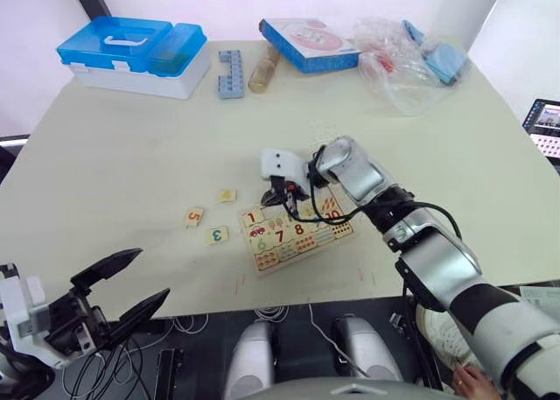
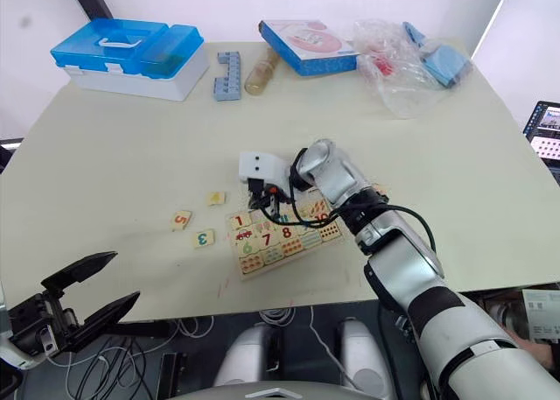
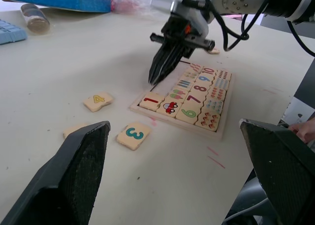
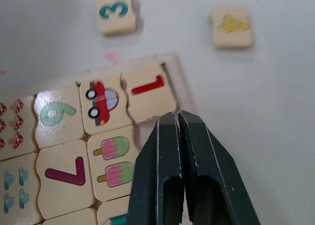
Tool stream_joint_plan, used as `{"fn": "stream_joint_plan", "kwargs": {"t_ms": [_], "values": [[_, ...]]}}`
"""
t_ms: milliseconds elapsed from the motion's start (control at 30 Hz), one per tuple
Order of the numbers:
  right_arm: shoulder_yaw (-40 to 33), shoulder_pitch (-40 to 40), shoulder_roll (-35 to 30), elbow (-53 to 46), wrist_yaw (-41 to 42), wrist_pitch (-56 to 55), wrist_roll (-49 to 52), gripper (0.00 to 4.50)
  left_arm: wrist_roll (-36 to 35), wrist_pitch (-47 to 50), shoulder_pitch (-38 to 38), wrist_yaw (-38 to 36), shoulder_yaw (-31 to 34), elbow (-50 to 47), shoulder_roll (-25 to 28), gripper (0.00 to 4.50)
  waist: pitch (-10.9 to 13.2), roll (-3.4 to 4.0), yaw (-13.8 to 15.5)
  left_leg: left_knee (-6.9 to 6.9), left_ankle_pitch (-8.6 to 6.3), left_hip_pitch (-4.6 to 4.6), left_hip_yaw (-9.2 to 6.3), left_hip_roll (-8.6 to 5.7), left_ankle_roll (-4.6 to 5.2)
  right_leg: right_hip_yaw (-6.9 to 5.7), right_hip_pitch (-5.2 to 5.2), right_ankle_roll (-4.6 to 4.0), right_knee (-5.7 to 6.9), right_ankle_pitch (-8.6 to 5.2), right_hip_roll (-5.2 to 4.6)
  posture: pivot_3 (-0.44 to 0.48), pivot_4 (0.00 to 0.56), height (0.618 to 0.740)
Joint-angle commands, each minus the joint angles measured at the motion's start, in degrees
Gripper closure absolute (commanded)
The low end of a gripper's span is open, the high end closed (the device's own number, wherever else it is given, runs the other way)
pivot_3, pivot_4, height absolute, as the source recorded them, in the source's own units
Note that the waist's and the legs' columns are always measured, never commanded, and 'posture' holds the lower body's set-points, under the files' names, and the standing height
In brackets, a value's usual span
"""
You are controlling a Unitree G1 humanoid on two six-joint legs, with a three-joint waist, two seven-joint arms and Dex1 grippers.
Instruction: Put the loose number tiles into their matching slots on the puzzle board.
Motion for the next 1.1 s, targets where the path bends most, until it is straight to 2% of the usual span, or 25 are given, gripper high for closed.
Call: {"fn": "stream_joint_plan", "kwargs": {"t_ms": [33, 167, 333, 433, 533, 600, 700, 933, 1100], "values": [[-4.28, 4.86, -2.36, -8.96, 0.86, -2.49, 5.25, 4.41, 0.47, -0.89, -0.19, -0.08, -0.04, -0.07, -0.19, 0.00, 0.00, -0.01, 0.16, 0.00, 0.00, 0.00, 0.00, 0.00, 0.00, 0.00, 0.00, 0.01, -0.01, 0.00, 0.00, 0.000, 0.150, 0.740], [-11.85, 18.23, -7.53, -22.97, 1.11, 0.14, 14.48, 4.41, 1.91, -1.40, -0.52, -0.09, -0.85, 1.68, -0.97, 0.00, -0.02, -0.03, 0.98, 0.01, 0.00, 0.01, 0.00, -0.01, 0.01, -0.01, 0.04, 0.03, -0.01, 0.01, 0.00, 0.000, 0.150, 0.740], [-17.81, 29.26, -14.62, -34.53, -1.02, 5.00, 20.91, 4.41, 3.01, -2.33, -0.66, -0.42, -1.10, 4.11, -1.62, 0.00, -0.01, -0.02, 1.11, 0.04, 0.01, 0.07, 0.04, -0.01, 0.02, 0.05, 0.04, -0.05, 0.01, -0.03, 0.00, 0.000, 0.150, 0.740], [-22.32, 37.66, -19.43, -39.56, -2.43, 4.01, 23.01, 3.63, 3.39, -2.65, -0.91, -0.66, -1.27, 5.73, -1.71, 0.00, -0.06, -0.06, 1.51, 0.04, 0.01, 0.11, -0.02, 0.00, 0.02, 0.05, 0.06, -0.07, 0.01, -0.04, 0.06, 0.000, 0.150, 0.740], [-27.01, 45.33, -23.34, -44.58, -4.87, 4.83, 25.75, 2.18, 3.37, -2.55, -1.38, -0.82, -1.58, 7.23, -1.48, 0.00, -0.05, -0.05, 1.78, 0.04, 0.00, 0.02, -0.03, -0.03, 0.02, 0.02, 0.07, -0.07, -0.07, -0.05, 0.02, 0.000, 0.150, 0.740], [-30.30, 50.85, -25.38, -48.15, -6.75, 5.27, 27.36, 1.02, 3.68, -2.64, -2.11, -0.97, -2.04, 8.36, -1.28, 0.00, -0.06, -0.08, 1.54, 0.06, 0.00, 0.03, 0.04, -0.04, 0.03, 0.10, 0.07, -0.06, -0.08, -0.04, 0.01, 0.000, 0.150, 0.740], [-34.53, 57.93, -27.48, -52.02, -8.85, 5.09, 28.53, 0.22, 3.93, -2.41, -3.46, -0.89, -2.43, 9.75, -1.03, 0.00, -0.12, -0.15, 1.67, 0.09, 0.00, 0.09, 0.02, -0.03, 0.03, 0.14, 0.07, -0.05, -0.03, -0.04, 0.03, 0.000, 0.150, 0.740], [-41.83, 70.28, -30.22, -57.03, -12.66, 4.88, 31.24, 0.22, 4.55, -3.01, -5.15, -1.64, -3.57, 12.66, -0.78, 0.00, -0.20, -0.24, 1.87, 0.10, 0.00, 0.11, 0.00, -0.03, 0.04, 0.15, 0.11, -0.04, -0.06, -0.05, 0.03, 0.000, 0.150, 0.740], [-44.62, 75.06, -31.37, -56.88, -13.34, 2.90, 31.42, 0.22, 5.13, -3.62, -6.61, -2.62, -4.54, 15.19, -0.42, 0.00, -0.24, -0.30, 1.98, 0.10, 0.00, 0.12, -0.05, -0.02, 0.04, 0.14, 0.12, -0.03, -0.05, -0.06, 0.03, 0.000, 0.150, 0.740]]}}
